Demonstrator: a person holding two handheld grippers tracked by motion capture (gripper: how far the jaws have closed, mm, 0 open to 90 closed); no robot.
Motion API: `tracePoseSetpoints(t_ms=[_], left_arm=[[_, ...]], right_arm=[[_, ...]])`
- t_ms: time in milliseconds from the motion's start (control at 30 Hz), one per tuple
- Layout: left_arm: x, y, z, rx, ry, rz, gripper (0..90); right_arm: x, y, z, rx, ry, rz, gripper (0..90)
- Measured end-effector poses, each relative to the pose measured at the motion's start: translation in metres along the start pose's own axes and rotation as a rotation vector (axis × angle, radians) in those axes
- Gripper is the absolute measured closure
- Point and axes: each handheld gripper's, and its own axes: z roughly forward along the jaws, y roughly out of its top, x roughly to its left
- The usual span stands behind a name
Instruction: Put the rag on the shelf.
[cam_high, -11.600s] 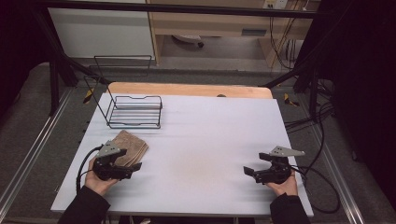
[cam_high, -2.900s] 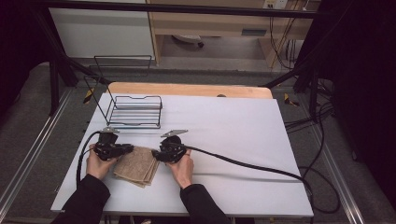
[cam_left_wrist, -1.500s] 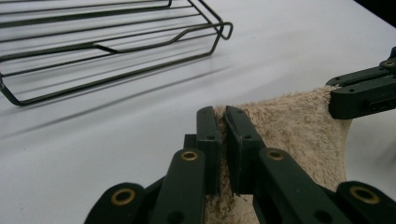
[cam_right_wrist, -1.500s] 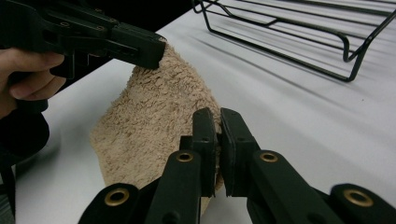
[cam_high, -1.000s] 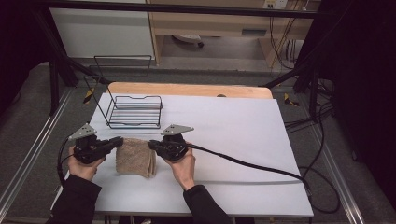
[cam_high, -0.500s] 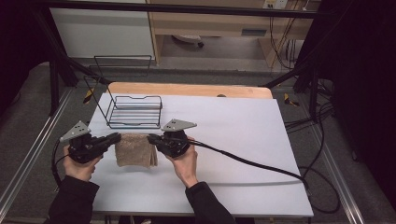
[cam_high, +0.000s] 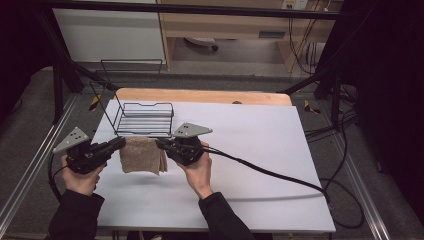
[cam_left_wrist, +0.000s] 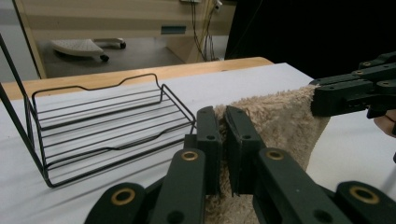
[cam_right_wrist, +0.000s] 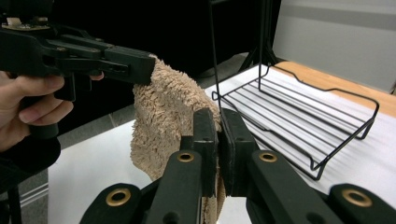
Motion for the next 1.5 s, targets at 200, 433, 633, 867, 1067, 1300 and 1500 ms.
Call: tracePoseSetpoints(t_ms=[200,433,633,867,1067,1300,1500], left_arm=[[-0.005,0.008,-0.003,-0.036,0.001,0.013,84.2],[-0.008,0.017,-0.004,-0.065,0.007,0.012,84.2],[-0.009,0.029,-0.006,-0.108,0.007,0.014,84.2],[-0.008,0.040,-0.011,-0.159,0.014,0.015,84.3],[-0.008,0.048,-0.014,-0.186,0.019,0.021,84.3],[-0.007,0.059,-0.016,-0.220,0.030,0.023,84.4],[-0.006,0.070,-0.017,-0.248,0.035,0.021,84.4]], right_arm=[[-0.001,0.007,-0.005,-0.026,-0.002,-0.009,85.9],[0.001,0.022,-0.012,-0.049,-0.011,-0.039,86.0],[0.002,0.035,-0.016,-0.077,-0.017,-0.060,86.0],[0.005,0.048,-0.018,-0.117,-0.024,-0.075,86.1],[0.005,0.058,-0.018,-0.143,-0.030,-0.086,86.1],[0.005,0.070,-0.018,-0.165,-0.041,-0.100,86.2],[0.005,0.083,-0.017,-0.184,-0.051,-0.114,86.2]])
